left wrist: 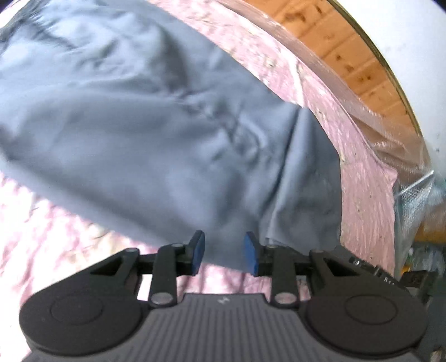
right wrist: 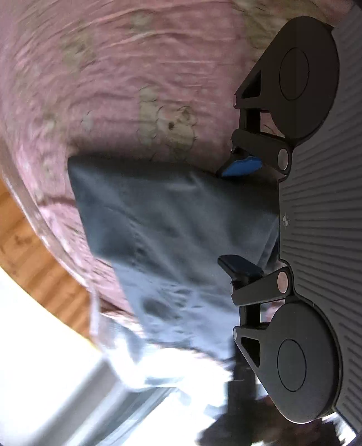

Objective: Fold clothes

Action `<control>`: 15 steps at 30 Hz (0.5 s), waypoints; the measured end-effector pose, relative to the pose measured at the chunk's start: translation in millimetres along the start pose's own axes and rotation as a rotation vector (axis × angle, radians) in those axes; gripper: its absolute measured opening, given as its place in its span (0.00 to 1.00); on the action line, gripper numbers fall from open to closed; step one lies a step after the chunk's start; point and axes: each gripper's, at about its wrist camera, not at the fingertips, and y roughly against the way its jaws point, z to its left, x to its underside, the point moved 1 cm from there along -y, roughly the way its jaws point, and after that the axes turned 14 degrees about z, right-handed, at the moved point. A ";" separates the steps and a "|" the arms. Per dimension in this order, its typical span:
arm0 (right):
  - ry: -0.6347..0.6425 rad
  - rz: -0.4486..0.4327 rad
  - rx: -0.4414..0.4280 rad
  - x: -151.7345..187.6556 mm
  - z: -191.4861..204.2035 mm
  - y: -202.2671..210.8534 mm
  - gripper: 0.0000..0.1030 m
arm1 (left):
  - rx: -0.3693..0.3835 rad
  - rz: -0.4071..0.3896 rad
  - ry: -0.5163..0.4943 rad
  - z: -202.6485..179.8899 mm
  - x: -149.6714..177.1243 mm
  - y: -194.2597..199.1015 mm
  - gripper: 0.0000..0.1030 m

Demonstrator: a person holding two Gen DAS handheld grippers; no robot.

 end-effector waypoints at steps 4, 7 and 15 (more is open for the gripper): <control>-0.081 -0.044 0.069 9.4 -1.4 -4.4 0.19 | 0.058 -0.013 -0.017 15.9 -2.4 22.8 0.29; 0.048 -0.071 0.253 9.1 34.5 4.1 0.09 | 0.107 -0.025 -0.102 13.4 -6.4 43.1 0.29; 0.115 -0.015 0.607 9.7 81.5 -13.4 0.13 | 0.108 -0.006 -0.256 52.1 10.7 94.4 0.32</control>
